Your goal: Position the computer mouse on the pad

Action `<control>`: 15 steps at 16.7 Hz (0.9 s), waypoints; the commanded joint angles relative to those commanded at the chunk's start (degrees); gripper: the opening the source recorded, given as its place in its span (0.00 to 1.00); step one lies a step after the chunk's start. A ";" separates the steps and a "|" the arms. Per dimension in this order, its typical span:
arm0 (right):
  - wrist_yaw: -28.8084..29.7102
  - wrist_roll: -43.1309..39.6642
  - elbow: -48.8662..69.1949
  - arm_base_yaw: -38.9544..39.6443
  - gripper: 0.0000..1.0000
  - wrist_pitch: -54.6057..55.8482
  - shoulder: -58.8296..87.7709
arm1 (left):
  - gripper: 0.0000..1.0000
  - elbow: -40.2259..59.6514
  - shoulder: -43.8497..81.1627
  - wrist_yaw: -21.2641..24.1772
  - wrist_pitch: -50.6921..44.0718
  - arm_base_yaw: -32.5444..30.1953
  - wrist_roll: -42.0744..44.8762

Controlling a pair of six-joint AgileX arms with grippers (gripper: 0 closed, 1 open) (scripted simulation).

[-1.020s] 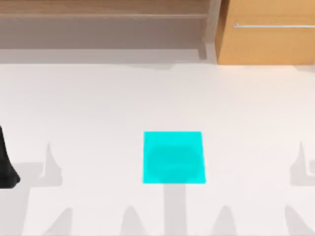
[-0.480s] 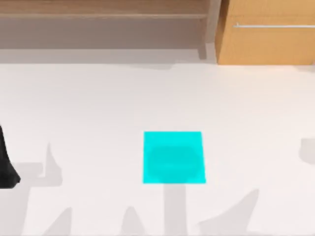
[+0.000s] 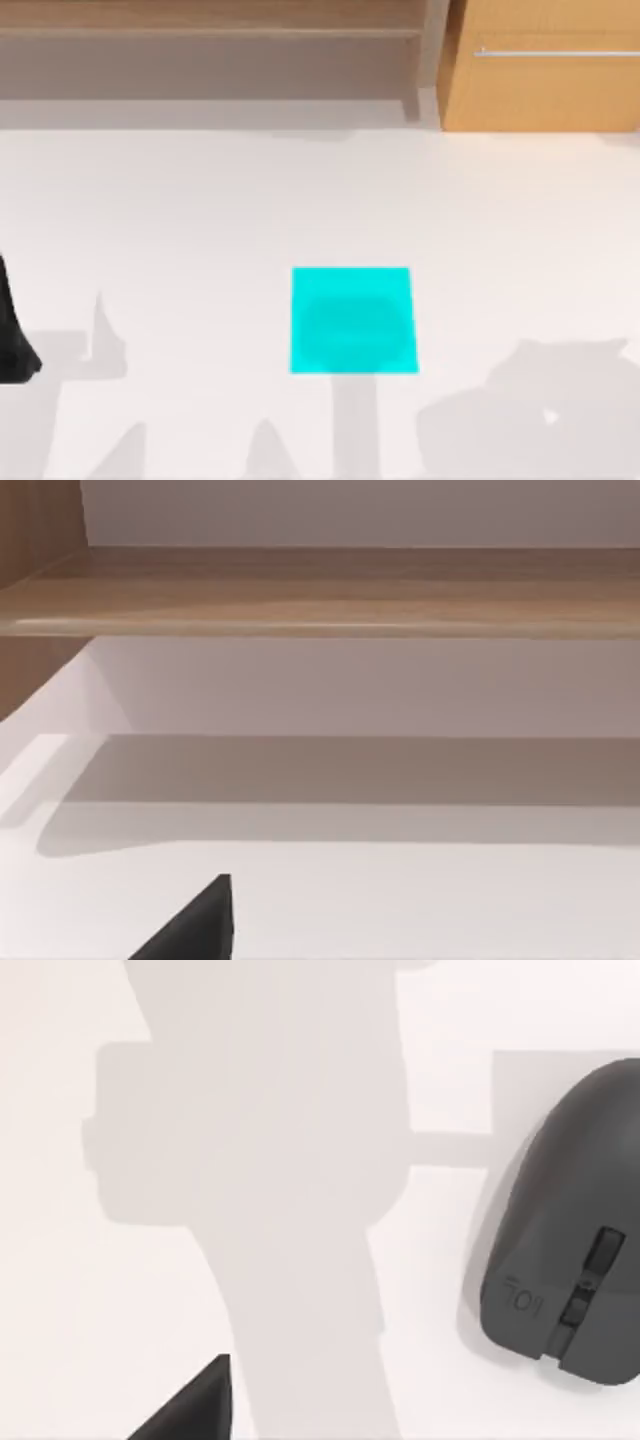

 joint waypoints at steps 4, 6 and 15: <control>0.01 4.39 10.75 -3.82 1.00 -9.06 15.02 | 1.00 0.00 0.00 0.00 0.00 0.00 0.00; 0.02 6.11 14.95 -5.31 1.00 -12.58 20.86 | 1.00 0.00 0.00 0.00 0.00 0.00 0.00; 0.03 8.67 21.22 -7.54 1.00 -17.81 29.54 | 1.00 0.00 0.00 0.00 0.00 0.00 0.00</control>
